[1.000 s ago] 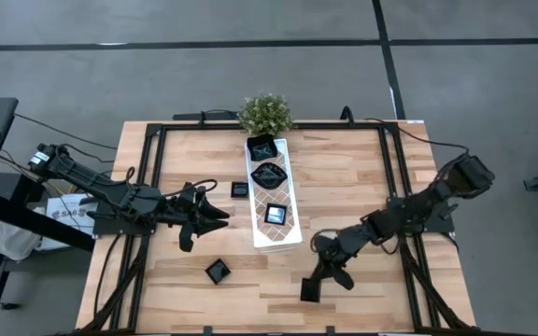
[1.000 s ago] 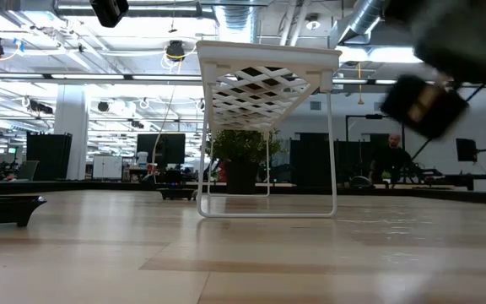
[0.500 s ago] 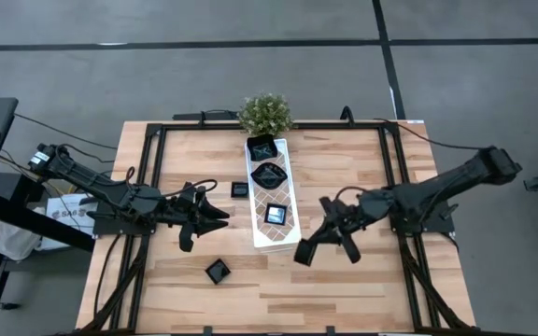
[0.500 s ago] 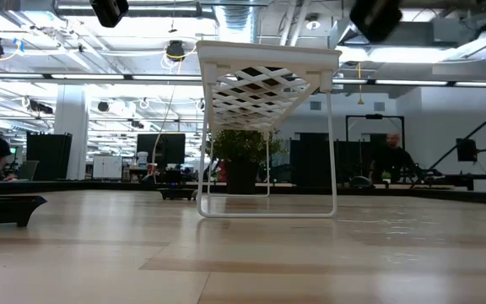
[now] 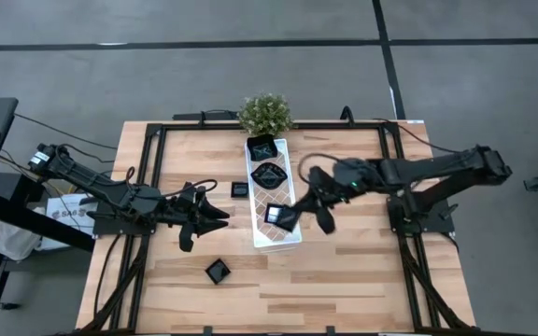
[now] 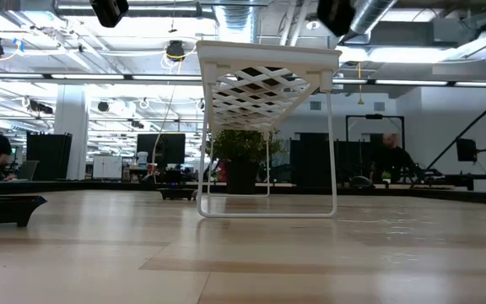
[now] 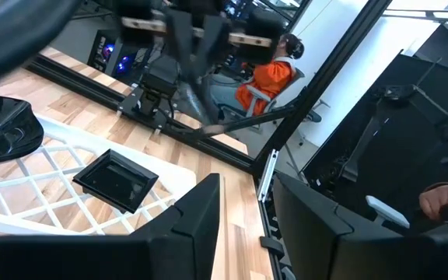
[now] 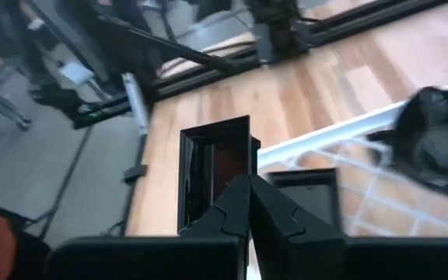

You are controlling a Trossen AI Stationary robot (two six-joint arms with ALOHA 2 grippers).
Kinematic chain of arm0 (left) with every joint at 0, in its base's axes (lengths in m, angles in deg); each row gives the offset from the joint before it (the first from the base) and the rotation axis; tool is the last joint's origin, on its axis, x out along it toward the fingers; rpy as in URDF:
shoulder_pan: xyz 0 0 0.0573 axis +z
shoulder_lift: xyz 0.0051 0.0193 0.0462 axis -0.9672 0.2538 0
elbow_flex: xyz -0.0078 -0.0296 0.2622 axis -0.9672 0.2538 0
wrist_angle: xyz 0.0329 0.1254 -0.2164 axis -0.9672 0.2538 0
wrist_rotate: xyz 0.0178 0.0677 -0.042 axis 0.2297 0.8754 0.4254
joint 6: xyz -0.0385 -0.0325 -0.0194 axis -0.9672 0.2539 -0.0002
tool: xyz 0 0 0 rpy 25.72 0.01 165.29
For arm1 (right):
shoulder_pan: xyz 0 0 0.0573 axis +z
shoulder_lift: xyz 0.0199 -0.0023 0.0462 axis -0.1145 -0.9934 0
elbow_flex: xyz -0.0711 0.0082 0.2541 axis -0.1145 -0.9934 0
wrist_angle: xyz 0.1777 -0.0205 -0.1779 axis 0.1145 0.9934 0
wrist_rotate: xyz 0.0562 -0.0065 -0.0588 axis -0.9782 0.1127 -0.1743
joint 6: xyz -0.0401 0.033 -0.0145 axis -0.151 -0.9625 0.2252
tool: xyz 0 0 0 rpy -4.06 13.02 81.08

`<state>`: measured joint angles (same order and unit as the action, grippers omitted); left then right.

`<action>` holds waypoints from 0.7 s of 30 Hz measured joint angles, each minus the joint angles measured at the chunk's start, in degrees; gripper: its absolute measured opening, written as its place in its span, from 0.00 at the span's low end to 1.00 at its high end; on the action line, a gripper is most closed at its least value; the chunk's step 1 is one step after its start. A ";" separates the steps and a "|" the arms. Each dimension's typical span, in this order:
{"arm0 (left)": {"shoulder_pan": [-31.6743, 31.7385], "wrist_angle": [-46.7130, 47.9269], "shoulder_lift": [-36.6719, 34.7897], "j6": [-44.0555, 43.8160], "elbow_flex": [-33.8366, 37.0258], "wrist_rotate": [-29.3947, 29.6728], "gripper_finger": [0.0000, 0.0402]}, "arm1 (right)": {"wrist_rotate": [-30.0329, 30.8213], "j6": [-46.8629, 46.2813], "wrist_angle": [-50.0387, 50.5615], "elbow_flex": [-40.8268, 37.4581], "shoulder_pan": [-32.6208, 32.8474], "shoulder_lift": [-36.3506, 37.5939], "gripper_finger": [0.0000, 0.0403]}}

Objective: Pick & Place Mini shaped plates
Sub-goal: Stack the bottom right square plate on the other square plate on the shelf

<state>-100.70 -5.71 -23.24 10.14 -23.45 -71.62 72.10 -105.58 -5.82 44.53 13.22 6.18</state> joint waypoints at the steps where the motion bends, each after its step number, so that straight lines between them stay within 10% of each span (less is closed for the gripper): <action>1: 0.00 0.00 0.00 0.00 0.01 0.00 0.31 | -0.53 0.59 1.15 1.29 -1.12 -1.10 0.00; 13: -0.01 0.03 -0.02 -0.60 -0.01 0.00 0.31 | -17.42 5.16 10.42 12.21 -11.74 -16.07 0.00; 21: -0.19 1.24 -0.02 -1.53 -0.04 0.02 0.31 | -18.41 7.43 16.58 15.99 -12.74 -20.38 0.00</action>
<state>-100.90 -4.47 -23.27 8.61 -23.49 -71.60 53.69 -98.15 10.77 60.53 0.48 -14.21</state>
